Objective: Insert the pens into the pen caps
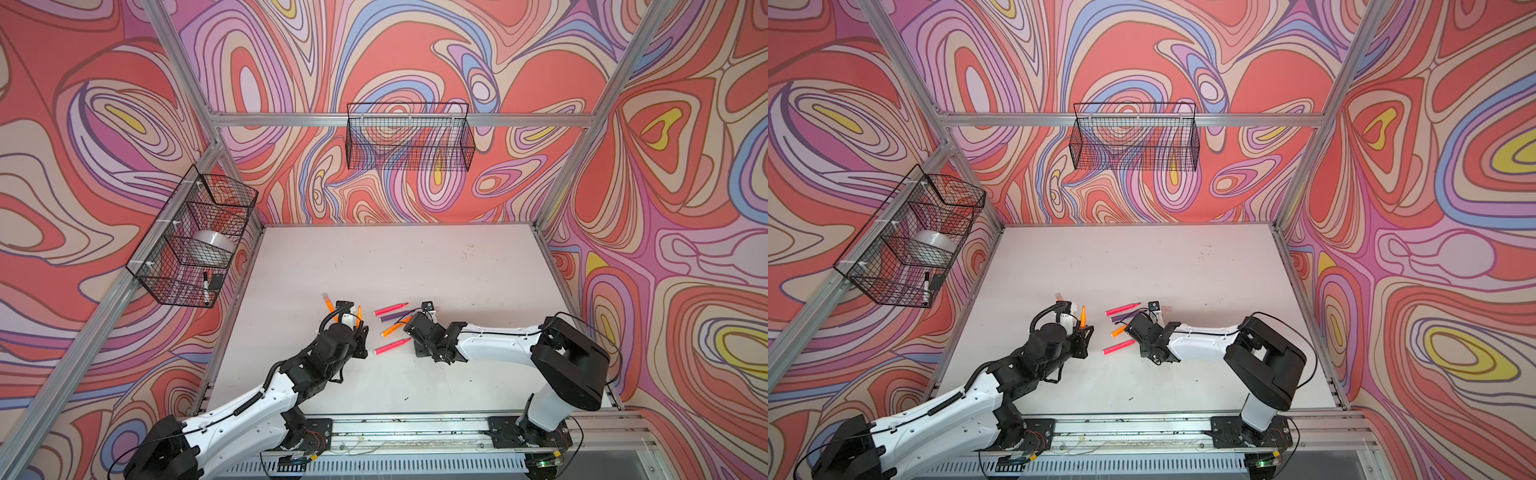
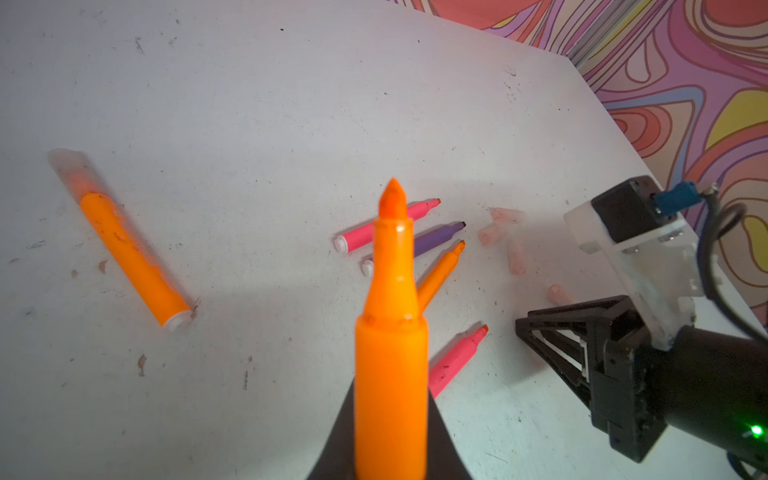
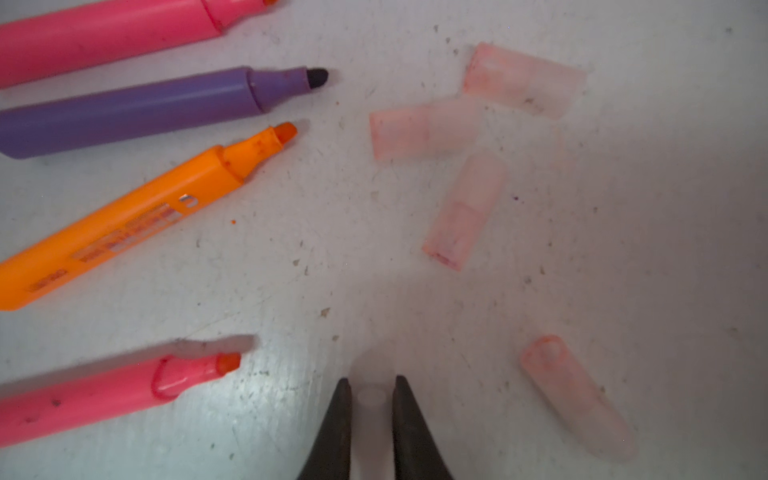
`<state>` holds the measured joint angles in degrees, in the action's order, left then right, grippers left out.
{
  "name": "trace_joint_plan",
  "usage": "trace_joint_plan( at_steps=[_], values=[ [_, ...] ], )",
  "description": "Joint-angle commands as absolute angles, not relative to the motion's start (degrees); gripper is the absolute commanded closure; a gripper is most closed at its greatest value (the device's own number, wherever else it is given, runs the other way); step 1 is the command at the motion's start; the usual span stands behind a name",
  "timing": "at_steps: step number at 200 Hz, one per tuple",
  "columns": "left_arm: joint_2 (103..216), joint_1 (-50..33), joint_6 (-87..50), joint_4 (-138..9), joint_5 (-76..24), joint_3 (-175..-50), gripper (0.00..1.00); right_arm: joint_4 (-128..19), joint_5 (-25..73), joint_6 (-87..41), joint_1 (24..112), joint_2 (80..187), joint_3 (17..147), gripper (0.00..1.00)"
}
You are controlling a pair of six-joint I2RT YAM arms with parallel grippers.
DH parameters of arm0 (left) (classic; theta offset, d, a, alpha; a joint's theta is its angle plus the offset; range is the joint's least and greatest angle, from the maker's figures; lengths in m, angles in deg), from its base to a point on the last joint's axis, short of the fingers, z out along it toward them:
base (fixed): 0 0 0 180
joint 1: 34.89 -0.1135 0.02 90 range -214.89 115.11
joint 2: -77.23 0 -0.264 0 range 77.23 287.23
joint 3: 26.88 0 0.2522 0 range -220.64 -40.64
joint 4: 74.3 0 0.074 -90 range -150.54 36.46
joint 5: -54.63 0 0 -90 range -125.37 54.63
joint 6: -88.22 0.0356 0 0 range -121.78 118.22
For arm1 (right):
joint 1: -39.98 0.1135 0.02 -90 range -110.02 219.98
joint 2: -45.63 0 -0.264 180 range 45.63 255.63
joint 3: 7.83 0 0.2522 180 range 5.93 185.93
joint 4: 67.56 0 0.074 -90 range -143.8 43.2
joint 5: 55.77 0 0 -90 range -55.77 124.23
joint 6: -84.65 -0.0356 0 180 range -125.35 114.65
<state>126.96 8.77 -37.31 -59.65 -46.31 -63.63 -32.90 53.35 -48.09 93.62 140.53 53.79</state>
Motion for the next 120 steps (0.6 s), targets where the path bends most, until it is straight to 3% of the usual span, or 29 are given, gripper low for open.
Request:
trace_joint_plan(
  at_steps=[1,27,62,101,120],
  values=[
    [123.75,8.62,-44.73,-44.08,-45.29,-69.56,1.00,-35.19,50.47,-48.08,93.05,137.20,51.69,0.88],
    [121.31,8.62,-47.71,-39.63,-38.67,-73.82,1.00,-46.47,46.92,-46.64,92.19,131.92,50.38,1.00],
    [123.46,8.48,-45.71,-32.07,-37.30,-82.49,1.00,-51.90,47.82,-46.57,92.23,128.46,53.48,1.00],
    [131.24,7.29,-39.95,-28.40,-36.55,-92.67,1.00,-60.98,51.05,-50.06,92.25,120.92,47.16,1.00],
    [131.45,0.50,-43.64,-34.61,-26.84,-88.50,1.00,-63.45,53.89,-49.27,92.21,115.56,45.38,1.00]
  ],
)
